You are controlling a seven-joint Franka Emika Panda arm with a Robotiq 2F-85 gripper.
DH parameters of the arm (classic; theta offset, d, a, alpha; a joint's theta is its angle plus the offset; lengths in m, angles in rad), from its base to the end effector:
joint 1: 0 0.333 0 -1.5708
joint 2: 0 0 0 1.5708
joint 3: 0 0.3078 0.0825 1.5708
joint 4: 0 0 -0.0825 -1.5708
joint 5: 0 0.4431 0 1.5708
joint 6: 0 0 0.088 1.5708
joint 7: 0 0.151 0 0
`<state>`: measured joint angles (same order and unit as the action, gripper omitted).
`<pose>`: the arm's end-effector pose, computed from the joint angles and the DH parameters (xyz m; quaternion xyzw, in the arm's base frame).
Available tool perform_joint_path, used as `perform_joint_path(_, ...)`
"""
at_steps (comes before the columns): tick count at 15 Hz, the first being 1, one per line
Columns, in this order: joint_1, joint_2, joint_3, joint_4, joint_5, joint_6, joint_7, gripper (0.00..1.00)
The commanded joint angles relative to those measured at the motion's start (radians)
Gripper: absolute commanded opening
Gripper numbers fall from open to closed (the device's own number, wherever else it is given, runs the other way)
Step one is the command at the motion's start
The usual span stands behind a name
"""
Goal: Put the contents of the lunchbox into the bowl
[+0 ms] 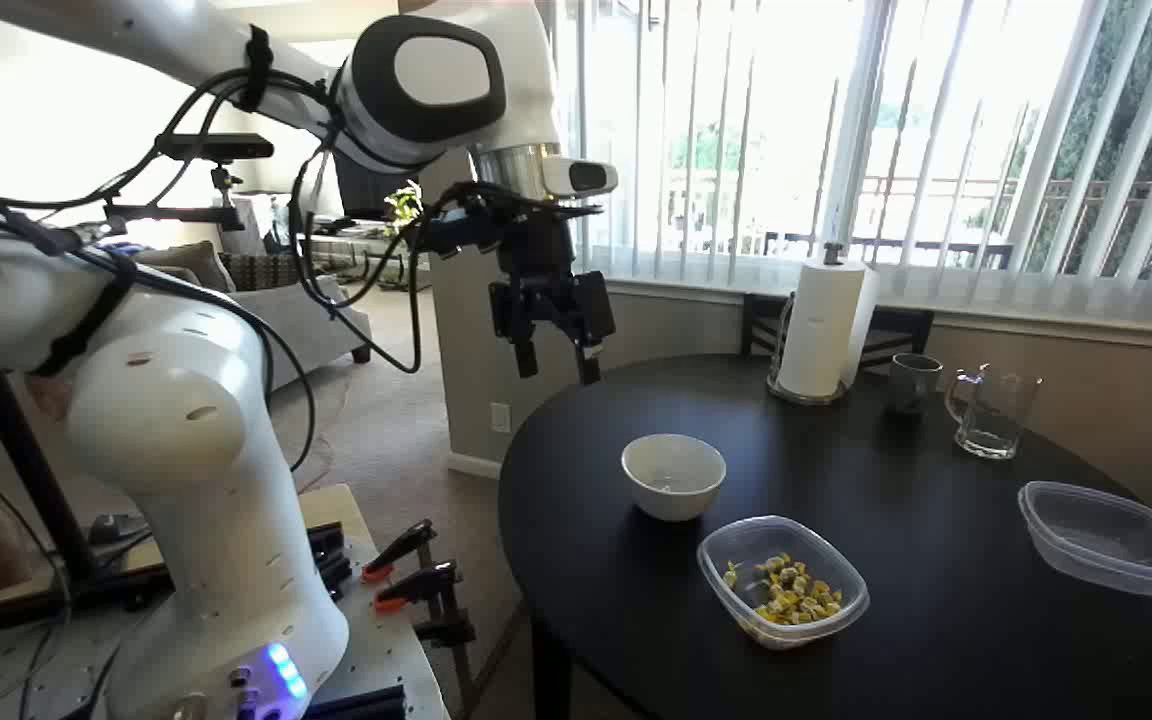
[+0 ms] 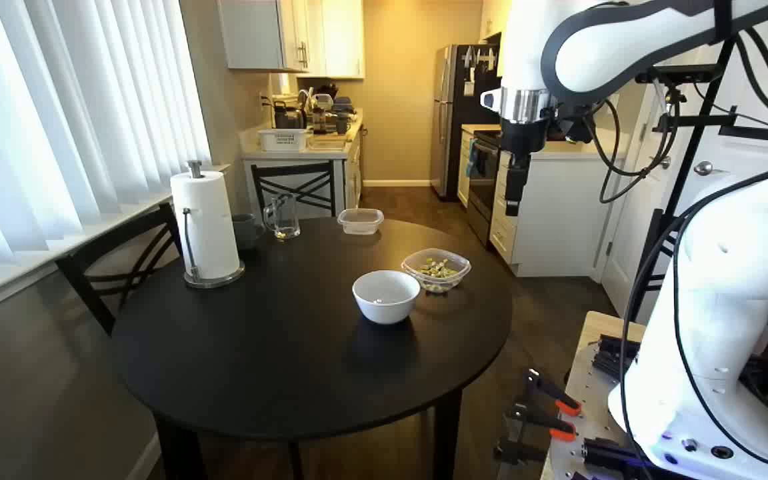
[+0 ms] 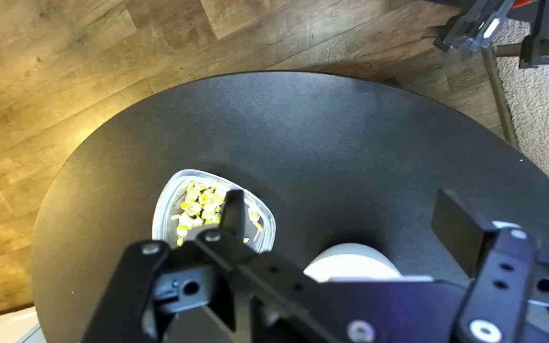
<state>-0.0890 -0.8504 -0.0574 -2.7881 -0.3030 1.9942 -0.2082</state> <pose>0.3574 -0.0779 0.3730 0.9878 0.0978 0.0087 0.1211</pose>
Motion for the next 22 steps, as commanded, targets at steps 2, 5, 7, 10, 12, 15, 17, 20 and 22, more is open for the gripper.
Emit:
perform_joint_path(2, 0.011, 0.002, -0.009, -0.004, -0.007, -0.006, 0.006, 1.0)
perform_joint_path(5, 0.011, 0.005, -0.009, -0.004, -0.007, -0.006, 0.006, 1.0)
perform_joint_path(7, 0.011, 0.005, -0.009, -0.004, -0.007, -0.006, 0.006, 1.0)
perform_joint_path(10, -0.006, 0.081, -0.011, 0.063, -0.061, 0.022, -0.017, 1.0)
perform_joint_path(12, -0.024, 0.185, -0.026, 0.149, -0.119, 0.077, -0.018, 1.0)
perform_joint_path(15, -0.024, 0.342, -0.079, 0.249, -0.145, 0.135, -0.047, 1.0)
perform_joint_path(17, -0.006, 0.457, -0.118, 0.295, -0.099, 0.153, -0.088, 1.0)
perform_joint_path(20, 0.027, 0.645, -0.171, 0.344, 0.053, 0.175, -0.175, 1.0)
perform_joint_path(22, 0.04, 0.773, -0.176, 0.38, 0.178, 0.184, -0.236, 1.0)
